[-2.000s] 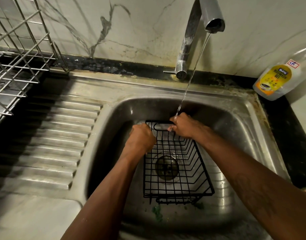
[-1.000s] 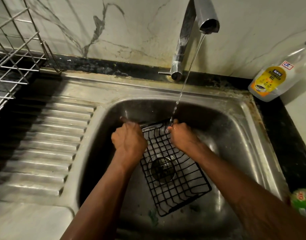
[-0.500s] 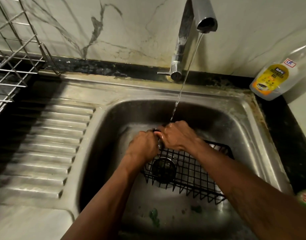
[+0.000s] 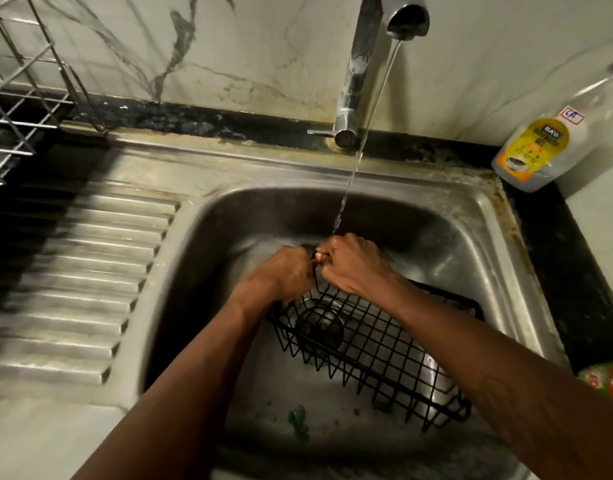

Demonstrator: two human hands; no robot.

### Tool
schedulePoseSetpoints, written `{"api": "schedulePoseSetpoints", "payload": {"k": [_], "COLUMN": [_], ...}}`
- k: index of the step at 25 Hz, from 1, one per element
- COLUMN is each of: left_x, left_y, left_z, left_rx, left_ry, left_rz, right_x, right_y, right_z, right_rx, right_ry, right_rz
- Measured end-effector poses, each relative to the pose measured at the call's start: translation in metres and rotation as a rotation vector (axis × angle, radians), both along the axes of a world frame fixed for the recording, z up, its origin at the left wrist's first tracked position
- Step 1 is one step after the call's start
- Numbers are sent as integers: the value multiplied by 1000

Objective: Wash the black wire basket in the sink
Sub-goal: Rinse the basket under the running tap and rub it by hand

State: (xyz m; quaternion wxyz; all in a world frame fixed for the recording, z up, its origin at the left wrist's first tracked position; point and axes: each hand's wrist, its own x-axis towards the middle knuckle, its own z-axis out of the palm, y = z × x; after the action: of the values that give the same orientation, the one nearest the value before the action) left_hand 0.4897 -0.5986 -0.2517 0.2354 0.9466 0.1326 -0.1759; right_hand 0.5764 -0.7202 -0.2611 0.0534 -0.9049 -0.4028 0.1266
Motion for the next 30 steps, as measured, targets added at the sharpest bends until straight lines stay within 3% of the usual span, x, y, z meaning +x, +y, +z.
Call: {"api": "schedulePoseSetpoints", "payload": {"k": [7, 12, 18, 21, 24, 27, 30], "left_x": [6, 10, 8, 7, 5, 5, 4], "left_y": [-1, 3, 2, 3, 1, -2, 1], "left_z": [-8, -7, 2, 2, 6, 8, 10], "left_rx": [5, -14, -29, -26, -8, 41, 80], "left_ry": [-38, -32, -10, -7, 5, 20, 76], "left_rz": [30, 82, 156, 250, 288, 308, 339], "right_x": [9, 7, 14, 28, 23, 12, 24], "right_y": [-3, 1, 8, 2, -1, 0, -7], "right_z": [2, 7, -2, -3, -11, -19, -17], "right_rx": [-110, -81, -75, 30, 85, 79, 24], "right_ry": [36, -18, 103, 114, -15, -116, 84], "right_rz": [35, 58, 98, -20, -177, -86, 115]}}
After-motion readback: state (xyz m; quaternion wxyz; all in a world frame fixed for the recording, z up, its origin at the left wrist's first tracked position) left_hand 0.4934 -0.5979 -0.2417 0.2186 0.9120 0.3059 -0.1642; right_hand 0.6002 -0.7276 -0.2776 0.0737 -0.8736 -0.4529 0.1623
